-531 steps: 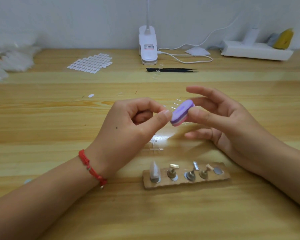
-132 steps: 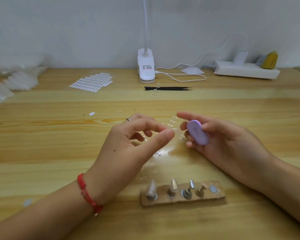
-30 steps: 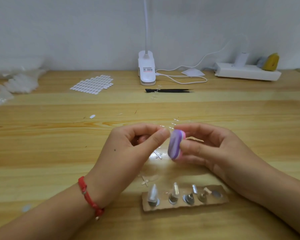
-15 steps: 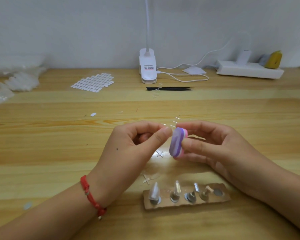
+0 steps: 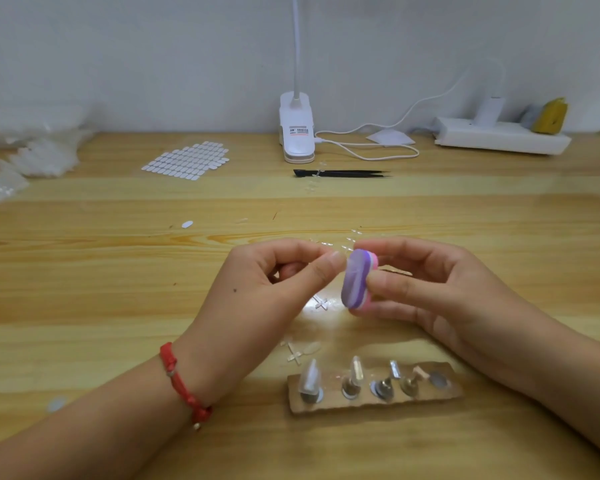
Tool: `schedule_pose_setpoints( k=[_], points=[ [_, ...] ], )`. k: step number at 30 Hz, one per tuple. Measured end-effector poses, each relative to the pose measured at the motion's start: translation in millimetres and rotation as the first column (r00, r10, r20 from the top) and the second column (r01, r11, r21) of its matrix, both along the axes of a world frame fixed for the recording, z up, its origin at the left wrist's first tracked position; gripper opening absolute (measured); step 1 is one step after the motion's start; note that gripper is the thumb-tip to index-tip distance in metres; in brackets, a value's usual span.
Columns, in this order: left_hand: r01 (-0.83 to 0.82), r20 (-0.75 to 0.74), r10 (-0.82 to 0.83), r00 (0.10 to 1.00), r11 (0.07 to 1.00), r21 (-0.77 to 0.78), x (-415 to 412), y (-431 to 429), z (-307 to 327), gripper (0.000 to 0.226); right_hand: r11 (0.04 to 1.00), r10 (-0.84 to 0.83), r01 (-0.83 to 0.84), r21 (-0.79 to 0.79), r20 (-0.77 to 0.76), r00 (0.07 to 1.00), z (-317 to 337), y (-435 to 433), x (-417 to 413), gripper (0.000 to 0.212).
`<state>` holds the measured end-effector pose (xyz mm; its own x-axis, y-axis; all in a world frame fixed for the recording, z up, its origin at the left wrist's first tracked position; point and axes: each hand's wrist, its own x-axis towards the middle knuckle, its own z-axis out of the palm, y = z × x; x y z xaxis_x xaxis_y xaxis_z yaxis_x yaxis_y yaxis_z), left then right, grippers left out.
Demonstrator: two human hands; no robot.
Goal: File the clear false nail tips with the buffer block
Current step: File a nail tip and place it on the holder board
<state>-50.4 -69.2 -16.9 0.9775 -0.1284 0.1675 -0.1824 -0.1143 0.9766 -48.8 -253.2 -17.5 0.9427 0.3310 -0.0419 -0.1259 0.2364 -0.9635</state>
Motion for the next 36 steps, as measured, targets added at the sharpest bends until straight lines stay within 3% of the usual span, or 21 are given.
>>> schedule_pose_setpoints(
  k=[4, 8, 11, 23, 26, 31, 36],
  points=[
    [0.011, -0.001, -0.011, 1.0, 1.0, -0.006, -0.9, -0.7, -0.1, 0.026, 0.996, -0.048, 0.052, 0.072, -0.045, 0.998, -0.2, -2.9, 2.9, 0.027],
    [-0.006, -0.004, 0.006, 1.0, 1.0, -0.017, 0.5, 0.8, -0.8, 0.027, 1.0, 0.019, -0.019, 0.016, -0.005, 1.0, 0.4, -1.0, 1.2, 0.03],
    [0.001, -0.004, -0.001, 1.0, 1.0, -0.014, -0.1, -0.7, -0.7, 0.025, 0.996, -0.04, 0.044, 0.083, -0.045, 0.998, -0.3, -3.8, 3.0, 0.025],
    [0.002, 0.011, -0.002, 1.0, 1.0, -0.001, -0.8, 0.2, -0.2, 0.027, 1.0, -0.001, 0.001, 0.005, -0.008, 1.0, 0.5, 0.3, 0.4, 0.029],
    [0.002, 0.008, -0.002, 1.0, 1.0, -0.01, -1.2, 0.2, -0.8, 0.025, 0.995, -0.06, 0.064, 0.075, -0.051, 0.997, -0.2, -3.2, 2.3, 0.027],
    [-0.016, 0.008, 0.016, 1.0, 1.0, -0.009, 0.4, 1.4, -0.5, 0.027, 0.999, 0.034, -0.034, -0.009, -0.001, 0.999, 0.0, 0.4, -0.5, 0.035],
    [0.011, 0.003, -0.011, 1.0, 1.0, -0.001, -1.1, 1.2, -0.1, 0.024, 0.995, -0.043, 0.047, 0.084, -0.045, 0.998, -1.9, -4.0, 3.5, 0.026]
  ],
)
